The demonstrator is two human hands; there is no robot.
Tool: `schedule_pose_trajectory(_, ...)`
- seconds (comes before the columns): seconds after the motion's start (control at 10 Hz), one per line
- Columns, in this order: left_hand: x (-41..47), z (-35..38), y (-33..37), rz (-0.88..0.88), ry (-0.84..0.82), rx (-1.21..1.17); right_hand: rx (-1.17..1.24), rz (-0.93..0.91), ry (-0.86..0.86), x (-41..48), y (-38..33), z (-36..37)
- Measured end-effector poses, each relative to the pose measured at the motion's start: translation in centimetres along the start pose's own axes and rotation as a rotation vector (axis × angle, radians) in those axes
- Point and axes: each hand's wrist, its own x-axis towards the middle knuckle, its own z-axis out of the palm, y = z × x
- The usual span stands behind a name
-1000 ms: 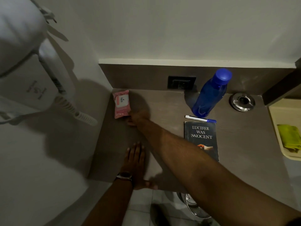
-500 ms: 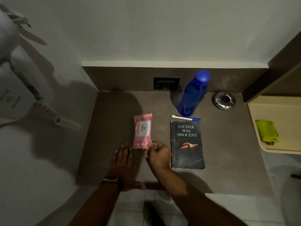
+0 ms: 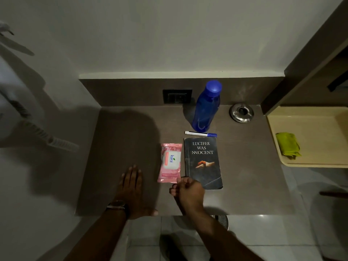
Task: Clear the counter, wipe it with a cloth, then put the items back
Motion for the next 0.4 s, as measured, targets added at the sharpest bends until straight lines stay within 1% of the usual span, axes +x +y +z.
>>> schedule_pose_trajectory(0.2, 0.2, -0.1, -0.1, -0.007, 0.002, 0.048, 0.001, -0.017, -0.016, 0.2, -0.1, -0.8)
schedule_pose_trajectory(0.3, 0.2, -0.4, -0.1, -0.027, -0.044, 0.043, 0.036, -0.034, -0.04, -0.1, -0.3, -0.9)
schedule_pose_trajectory(0.4, 0.4, 0.1, -0.1, -0.045, -0.007, 0.047, 0.037, -0.095, -0.056, -0.7, -1.2, -1.6)
